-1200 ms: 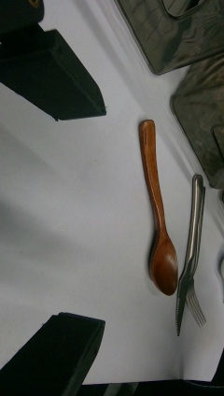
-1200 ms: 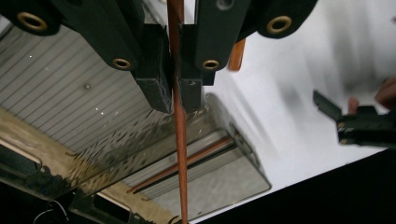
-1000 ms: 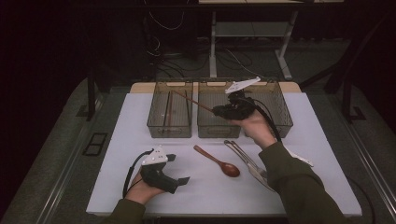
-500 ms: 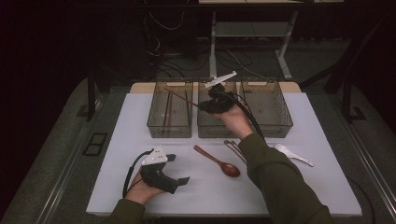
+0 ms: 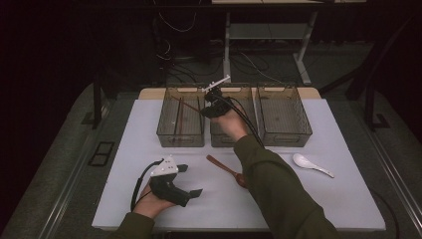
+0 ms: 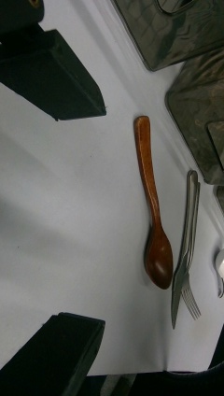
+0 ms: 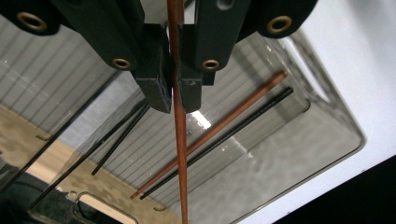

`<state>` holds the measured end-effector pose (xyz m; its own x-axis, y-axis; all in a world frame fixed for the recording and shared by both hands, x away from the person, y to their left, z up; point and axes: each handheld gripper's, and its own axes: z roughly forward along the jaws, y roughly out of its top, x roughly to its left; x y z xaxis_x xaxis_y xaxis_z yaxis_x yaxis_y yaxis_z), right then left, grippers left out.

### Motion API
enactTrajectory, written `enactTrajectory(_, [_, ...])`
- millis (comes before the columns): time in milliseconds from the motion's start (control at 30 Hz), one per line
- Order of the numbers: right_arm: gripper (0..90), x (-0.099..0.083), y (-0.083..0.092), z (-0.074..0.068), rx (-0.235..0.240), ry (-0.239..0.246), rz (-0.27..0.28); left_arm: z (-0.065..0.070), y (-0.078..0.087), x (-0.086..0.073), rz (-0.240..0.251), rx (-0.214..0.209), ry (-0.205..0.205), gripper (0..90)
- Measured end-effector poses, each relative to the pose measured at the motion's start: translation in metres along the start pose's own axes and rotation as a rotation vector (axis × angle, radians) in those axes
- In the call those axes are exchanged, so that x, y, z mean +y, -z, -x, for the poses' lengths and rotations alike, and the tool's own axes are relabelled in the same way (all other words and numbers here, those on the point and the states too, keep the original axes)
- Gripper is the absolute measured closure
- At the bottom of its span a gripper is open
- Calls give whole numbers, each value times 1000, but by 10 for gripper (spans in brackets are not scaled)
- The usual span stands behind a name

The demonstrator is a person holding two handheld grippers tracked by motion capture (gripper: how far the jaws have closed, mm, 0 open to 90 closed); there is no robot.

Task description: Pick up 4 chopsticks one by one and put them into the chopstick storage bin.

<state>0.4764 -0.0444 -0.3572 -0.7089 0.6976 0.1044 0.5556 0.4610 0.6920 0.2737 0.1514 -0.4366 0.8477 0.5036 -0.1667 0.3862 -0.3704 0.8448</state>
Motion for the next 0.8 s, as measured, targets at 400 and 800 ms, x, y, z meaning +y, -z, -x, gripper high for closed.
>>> enactTrajectory(400, [831, 12, -30, -8, 4, -27, -27, -1, 0, 0, 4, -9, -5, 0])
enactTrajectory(800, [602, 13, -20, -4, 11, -10, -16, 0, 0, 0, 1, -8, -4, 0])
